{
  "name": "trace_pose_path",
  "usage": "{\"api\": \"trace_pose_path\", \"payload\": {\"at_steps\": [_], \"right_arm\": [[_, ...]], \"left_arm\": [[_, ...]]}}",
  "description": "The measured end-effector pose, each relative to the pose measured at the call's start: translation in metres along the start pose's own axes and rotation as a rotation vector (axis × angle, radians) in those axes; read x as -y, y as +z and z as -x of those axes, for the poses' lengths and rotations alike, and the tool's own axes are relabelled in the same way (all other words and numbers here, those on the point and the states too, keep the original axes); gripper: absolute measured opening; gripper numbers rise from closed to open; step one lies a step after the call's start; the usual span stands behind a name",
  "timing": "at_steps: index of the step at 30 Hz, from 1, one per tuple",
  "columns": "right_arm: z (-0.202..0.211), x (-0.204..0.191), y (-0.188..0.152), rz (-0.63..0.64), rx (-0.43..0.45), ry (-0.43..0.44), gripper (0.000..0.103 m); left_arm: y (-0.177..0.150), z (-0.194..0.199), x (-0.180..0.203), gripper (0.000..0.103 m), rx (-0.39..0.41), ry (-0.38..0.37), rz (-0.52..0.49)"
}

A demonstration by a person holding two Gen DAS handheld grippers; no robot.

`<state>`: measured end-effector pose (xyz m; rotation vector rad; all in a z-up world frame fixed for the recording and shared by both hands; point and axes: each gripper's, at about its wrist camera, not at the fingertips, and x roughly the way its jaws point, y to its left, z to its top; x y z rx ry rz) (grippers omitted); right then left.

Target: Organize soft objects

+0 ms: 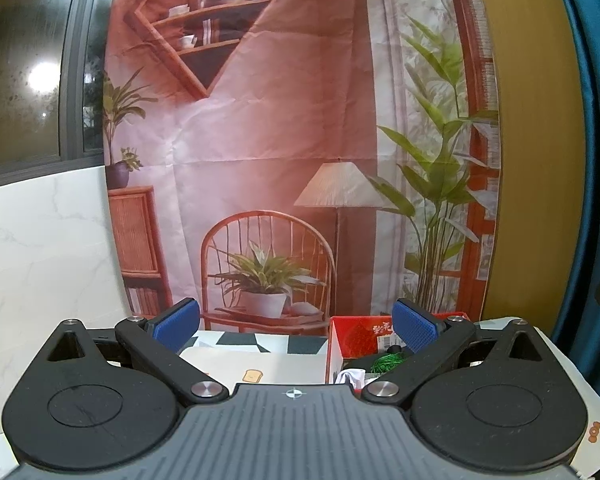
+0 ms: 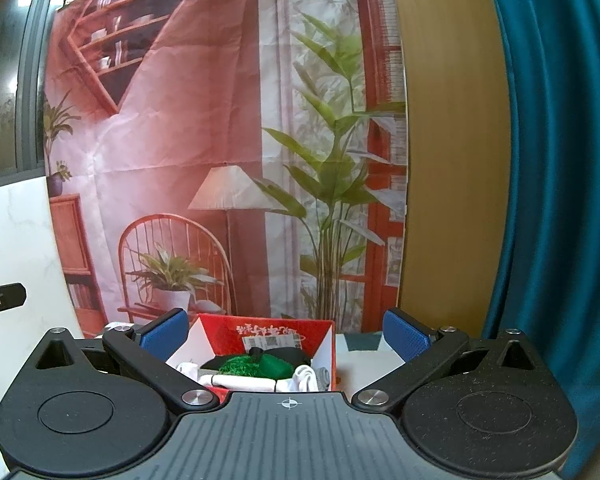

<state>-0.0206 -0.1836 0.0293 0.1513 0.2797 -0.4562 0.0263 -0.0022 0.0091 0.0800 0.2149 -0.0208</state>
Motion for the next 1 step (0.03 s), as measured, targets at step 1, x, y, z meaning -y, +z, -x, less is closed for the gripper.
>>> {"api": "trace_pose_path", "payload": {"at_steps": [1], "right_arm": [[-0.0003,0.0002,-0.0004,0.0,-0.001,0.0,0.103]], "left_arm": [[0.0,-0.0001,0.0001,0.103,-0.001,-0.003,0.0]]}}
